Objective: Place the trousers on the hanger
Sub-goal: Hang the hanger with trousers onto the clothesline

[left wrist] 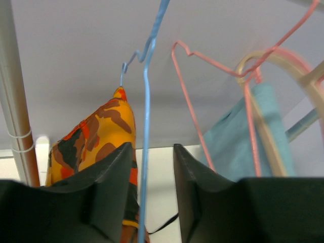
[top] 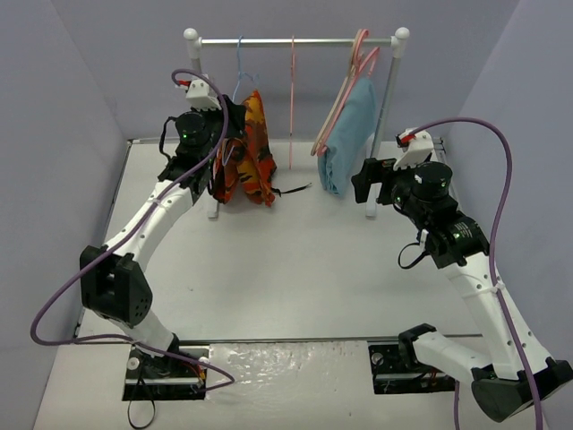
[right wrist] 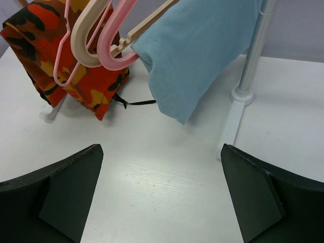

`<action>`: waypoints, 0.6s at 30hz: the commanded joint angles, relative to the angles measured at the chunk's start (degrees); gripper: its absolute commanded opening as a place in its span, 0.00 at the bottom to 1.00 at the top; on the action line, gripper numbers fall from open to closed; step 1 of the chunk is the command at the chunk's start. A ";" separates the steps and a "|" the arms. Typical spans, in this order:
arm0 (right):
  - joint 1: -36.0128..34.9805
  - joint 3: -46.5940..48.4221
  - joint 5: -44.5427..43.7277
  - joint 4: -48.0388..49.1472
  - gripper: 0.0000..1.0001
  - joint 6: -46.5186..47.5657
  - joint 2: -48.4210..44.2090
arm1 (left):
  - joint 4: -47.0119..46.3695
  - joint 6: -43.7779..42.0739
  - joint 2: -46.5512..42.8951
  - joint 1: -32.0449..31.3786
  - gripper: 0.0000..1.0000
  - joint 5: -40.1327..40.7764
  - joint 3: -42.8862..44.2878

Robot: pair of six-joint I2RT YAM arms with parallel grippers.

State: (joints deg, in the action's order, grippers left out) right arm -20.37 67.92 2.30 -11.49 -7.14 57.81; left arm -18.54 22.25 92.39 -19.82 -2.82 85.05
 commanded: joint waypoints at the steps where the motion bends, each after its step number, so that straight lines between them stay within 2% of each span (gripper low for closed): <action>1: 0.42 1.41 -4.28 3.04 1.00 1.60 -0.17 | -5.43 -0.91 -9.92 0.64 0.63 0.65 1.58; 4: 0.49 1.89 -7.90 3.06 1.00 2.21 -0.61 | 3.91 -3.25 -12.77 0.80 0.86 2.97 5.12; 6: 0.50 2.13 -10.29 3.06 1.00 2.48 -0.85 | 8.88 -5.10 -14.11 0.83 0.95 4.91 7.03; 11: 0.59 2.39 -15.08 2.71 1.00 5.01 -2.16 | 28.06 -10.87 -20.26 0.92 0.97 10.90 8.49; 14: 0.68 1.71 -19.39 2.62 1.00 5.38 -3.81 | 36.17 -13.30 -27.32 1.04 0.97 15.19 3.03; 18: 0.68 0.00 -25.01 2.56 1.00 6.12 -6.30 | 40.71 -14.09 -37.92 1.51 0.97 19.15 -8.62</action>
State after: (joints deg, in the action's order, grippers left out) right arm -20.16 67.91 -13.46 -12.19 -2.82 54.78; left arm 12.08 11.68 63.85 -19.17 9.57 84.95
